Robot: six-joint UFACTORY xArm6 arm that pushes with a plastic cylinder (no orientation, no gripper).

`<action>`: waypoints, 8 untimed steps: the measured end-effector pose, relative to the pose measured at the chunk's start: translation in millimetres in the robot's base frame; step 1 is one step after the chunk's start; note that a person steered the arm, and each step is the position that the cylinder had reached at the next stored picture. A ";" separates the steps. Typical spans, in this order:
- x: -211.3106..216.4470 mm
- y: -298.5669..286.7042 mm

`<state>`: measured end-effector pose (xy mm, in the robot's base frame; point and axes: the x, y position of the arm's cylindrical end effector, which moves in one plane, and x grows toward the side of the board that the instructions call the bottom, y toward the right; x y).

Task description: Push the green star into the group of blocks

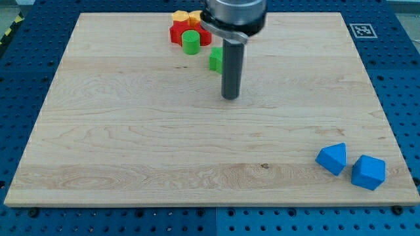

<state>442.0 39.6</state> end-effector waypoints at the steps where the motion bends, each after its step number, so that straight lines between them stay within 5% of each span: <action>1: 3.3 45.3; 5: -29.3 58.7; 8: -83.0 -12.7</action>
<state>359.0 26.9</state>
